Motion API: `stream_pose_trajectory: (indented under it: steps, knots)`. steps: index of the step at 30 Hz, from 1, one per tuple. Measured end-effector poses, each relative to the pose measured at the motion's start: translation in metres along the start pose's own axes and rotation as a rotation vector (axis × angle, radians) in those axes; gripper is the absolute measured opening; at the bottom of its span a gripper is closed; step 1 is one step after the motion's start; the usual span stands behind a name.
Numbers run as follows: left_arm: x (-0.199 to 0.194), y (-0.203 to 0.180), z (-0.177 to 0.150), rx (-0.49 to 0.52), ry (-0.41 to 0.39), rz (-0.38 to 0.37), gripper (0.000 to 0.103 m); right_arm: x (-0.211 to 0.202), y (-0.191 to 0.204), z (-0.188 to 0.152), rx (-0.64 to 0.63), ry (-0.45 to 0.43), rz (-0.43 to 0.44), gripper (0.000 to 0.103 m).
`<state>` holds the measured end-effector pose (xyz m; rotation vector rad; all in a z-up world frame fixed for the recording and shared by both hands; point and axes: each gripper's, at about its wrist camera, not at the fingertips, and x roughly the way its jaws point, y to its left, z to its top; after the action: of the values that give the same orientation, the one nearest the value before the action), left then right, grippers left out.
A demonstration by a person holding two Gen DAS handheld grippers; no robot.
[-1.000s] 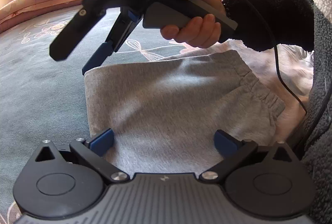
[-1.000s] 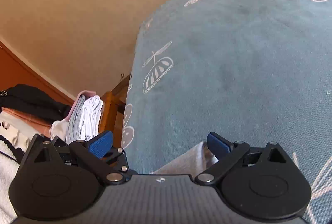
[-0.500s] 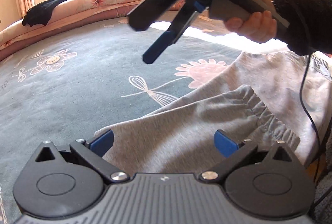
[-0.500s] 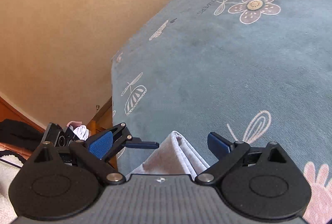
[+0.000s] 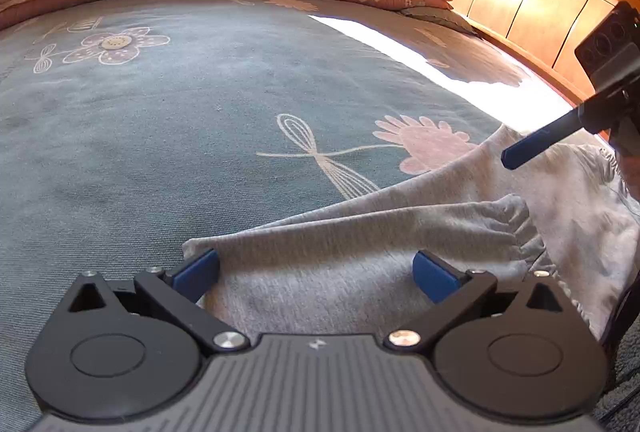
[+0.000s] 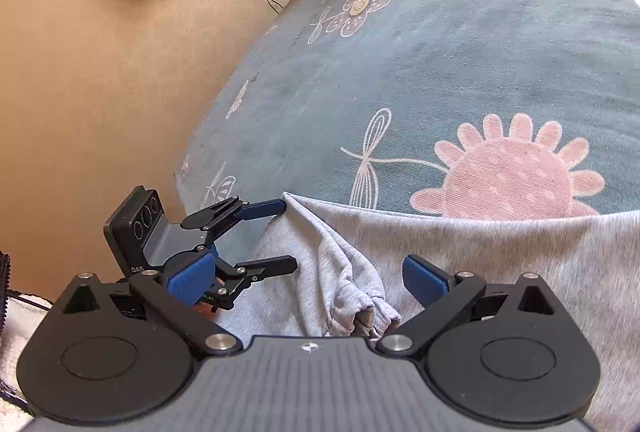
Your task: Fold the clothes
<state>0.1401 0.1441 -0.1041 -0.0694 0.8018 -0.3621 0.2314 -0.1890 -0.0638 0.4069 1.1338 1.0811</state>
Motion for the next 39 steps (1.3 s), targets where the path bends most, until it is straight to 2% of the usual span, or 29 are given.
stream_pose_trajectory:
  steps: [7, 9, 11, 13, 17, 22, 26, 29, 31, 35, 37, 39]
  knots:
    - [-0.009, -0.006, 0.002, -0.008, -0.007, -0.021, 0.102, -0.002, -0.013, -0.019, 0.083, -0.036, 0.014, 0.102]
    - [0.001, -0.007, -0.002, -0.001, 0.026, 0.012, 0.102, 0.002, -0.016, -0.020, 0.100, -0.037, 0.012, 0.102]
    - [0.002, -0.018, 0.001, 0.058, 0.039, 0.040, 0.102, 0.003, -0.014, -0.021, 0.097, -0.036, -0.005, 0.102]
    - [-0.002, -0.025, 0.004, 0.083, 0.038, 0.044, 0.102, 0.001, -0.008, -0.023, 0.075, -0.038, -0.031, 0.102]
    - [-0.012, -0.050, 0.005, 0.110, 0.014, -0.052, 0.102, -0.009, 0.005, -0.031, 0.036, -0.055, -0.088, 0.102]
    - [-0.001, -0.084, -0.004, 0.111, 0.043, -0.139, 0.102, -0.030, 0.022, -0.046, 0.019, -0.097, -0.154, 0.102]
    - [0.004, -0.102, -0.005, 0.118, 0.067, -0.104, 0.102, -0.055, 0.035, -0.062, 0.003, -0.142, -0.205, 0.102]
    - [-0.016, -0.117, -0.001, 0.137, 0.013, -0.157, 0.102, -0.073, 0.042, -0.075, -0.006, -0.174, -0.245, 0.103]
    - [-0.022, -0.128, -0.002, 0.143, 0.008, -0.183, 0.102, -0.082, 0.042, -0.084, 0.001, -0.195, -0.269, 0.103]
    - [-0.005, -0.143, -0.018, 0.123, 0.087, -0.164, 0.102, -0.089, 0.038, -0.101, 0.024, -0.221, -0.311, 0.103]
    - [0.005, -0.147, -0.026, 0.083, 0.148, -0.175, 0.102, -0.088, 0.037, -0.109, 0.018, -0.216, -0.370, 0.103]
    - [-0.006, -0.154, -0.025, 0.105, 0.120, -0.185, 0.102, -0.087, 0.037, -0.118, -0.004, -0.200, -0.454, 0.103]
